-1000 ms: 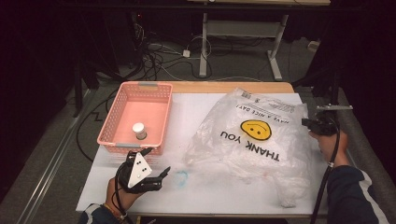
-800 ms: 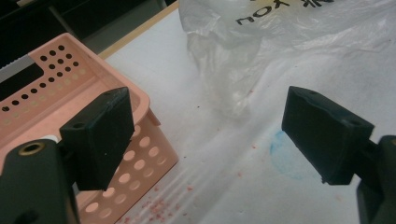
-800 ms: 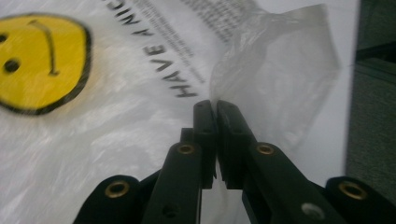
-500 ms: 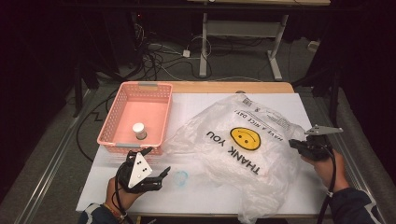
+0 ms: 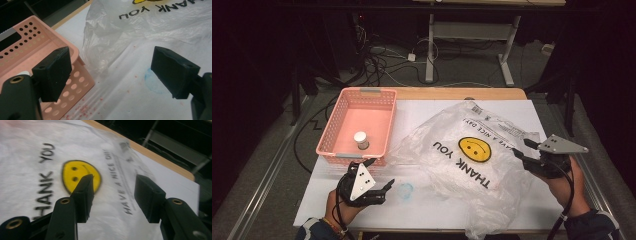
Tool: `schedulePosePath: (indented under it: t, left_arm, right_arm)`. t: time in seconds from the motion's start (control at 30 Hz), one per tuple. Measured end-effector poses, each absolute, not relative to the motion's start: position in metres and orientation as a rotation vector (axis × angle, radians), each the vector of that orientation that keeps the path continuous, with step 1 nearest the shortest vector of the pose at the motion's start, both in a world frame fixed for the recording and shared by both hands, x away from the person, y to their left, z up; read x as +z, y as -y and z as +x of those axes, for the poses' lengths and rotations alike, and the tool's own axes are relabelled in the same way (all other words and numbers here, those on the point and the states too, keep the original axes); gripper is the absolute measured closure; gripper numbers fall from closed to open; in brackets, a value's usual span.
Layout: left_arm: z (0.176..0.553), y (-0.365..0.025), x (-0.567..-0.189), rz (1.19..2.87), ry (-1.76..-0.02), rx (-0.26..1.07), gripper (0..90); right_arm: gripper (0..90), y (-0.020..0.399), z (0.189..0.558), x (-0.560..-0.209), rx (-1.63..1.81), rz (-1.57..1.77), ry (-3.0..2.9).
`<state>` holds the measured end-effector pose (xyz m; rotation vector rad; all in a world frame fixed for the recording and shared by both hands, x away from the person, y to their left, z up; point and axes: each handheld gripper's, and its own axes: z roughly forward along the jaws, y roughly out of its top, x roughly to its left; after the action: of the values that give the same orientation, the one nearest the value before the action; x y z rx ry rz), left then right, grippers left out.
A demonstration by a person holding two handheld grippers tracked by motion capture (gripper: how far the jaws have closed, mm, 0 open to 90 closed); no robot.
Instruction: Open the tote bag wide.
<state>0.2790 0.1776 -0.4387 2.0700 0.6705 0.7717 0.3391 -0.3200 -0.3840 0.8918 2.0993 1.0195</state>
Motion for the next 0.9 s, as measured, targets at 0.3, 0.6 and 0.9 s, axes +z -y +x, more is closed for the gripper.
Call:
schedulePosePath:
  t: [0.3, 0.6, 0.9]
  left_arm:
    - [0.279, -0.176, -0.44, 2.081, -0.663, 0.763, 16.0]
    - [0.28, -0.174, -0.441, 2.09, -0.661, 0.755, 16.0]
    - [0.28, -0.174, -0.441, 2.098, -0.659, 0.751, 16.0]
  right_arm:
    - [53.7, 0.27, 0.329, -0.397, 1.125, 0.727, -2.318]
    - [57.7, 0.221, 0.325, -0.417, 1.141, 0.545, -2.515]
    - [59.1, 0.177, 0.324, -0.438, 1.083, 0.414, -2.667]
